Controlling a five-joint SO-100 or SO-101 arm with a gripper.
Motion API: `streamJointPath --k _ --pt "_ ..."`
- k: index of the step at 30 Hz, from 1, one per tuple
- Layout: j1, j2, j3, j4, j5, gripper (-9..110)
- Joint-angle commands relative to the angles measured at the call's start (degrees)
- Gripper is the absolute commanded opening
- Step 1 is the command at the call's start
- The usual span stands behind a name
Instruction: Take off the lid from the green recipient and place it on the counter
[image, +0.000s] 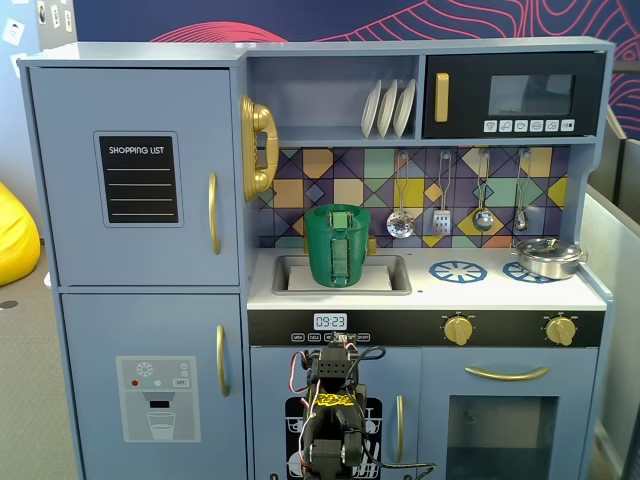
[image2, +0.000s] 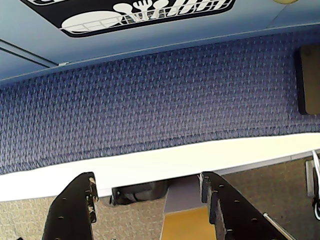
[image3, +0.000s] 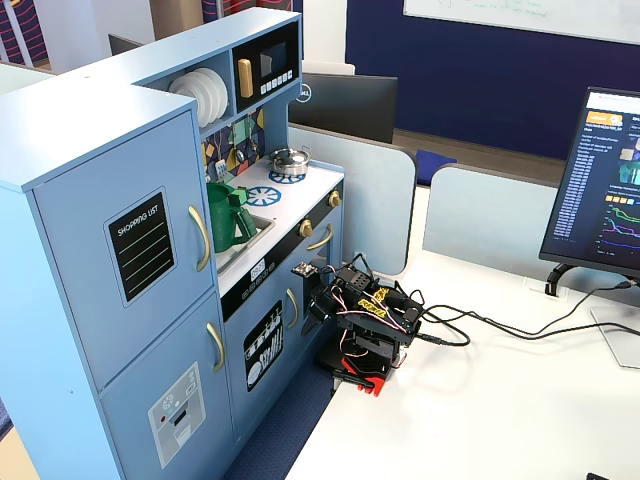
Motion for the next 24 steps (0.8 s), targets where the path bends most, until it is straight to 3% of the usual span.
streamJointPath --k 1,4,15,20,24 --pt "3.34 -0.70 0.88 10.11 2.02 0" --pt "5.36 -0.70 0.88 10.11 1.76 4" --pt "4.92 -0.79 0.79 8.26 -1.58 0" --pt "5.62 -2.11 -8.61 -14.06 -1.23 0" --pt "3.60 -10.81 -23.99 -31.20 -7.29 1"
